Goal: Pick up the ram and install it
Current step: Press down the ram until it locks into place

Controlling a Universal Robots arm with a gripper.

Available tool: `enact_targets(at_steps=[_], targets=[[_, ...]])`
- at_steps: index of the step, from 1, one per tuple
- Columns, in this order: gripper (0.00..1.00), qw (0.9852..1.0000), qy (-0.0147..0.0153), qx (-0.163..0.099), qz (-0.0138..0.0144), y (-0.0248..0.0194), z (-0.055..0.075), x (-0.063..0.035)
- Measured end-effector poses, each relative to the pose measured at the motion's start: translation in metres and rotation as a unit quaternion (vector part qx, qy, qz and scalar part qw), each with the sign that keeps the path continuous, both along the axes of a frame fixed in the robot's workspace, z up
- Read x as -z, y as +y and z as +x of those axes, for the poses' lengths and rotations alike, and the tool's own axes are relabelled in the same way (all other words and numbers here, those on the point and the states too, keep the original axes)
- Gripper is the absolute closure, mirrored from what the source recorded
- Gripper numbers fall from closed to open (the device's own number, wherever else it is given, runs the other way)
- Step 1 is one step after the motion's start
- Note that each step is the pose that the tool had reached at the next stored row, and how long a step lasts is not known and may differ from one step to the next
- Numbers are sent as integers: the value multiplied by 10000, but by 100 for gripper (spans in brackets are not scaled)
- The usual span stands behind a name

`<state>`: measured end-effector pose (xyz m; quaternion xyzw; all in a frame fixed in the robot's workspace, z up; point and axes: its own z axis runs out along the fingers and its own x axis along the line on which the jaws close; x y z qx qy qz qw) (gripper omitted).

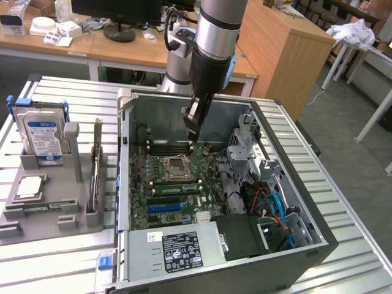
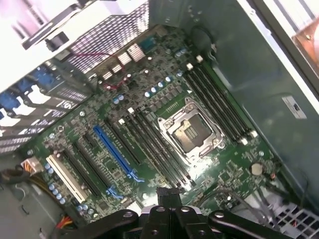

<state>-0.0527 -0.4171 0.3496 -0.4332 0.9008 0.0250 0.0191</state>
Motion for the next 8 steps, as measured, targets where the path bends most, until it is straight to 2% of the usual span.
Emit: enact_targets(at_steps=[4, 8], targets=[[89, 9996, 0, 291, 0, 0, 0, 2], [89, 9982, 0, 593, 0, 0, 0, 5]])
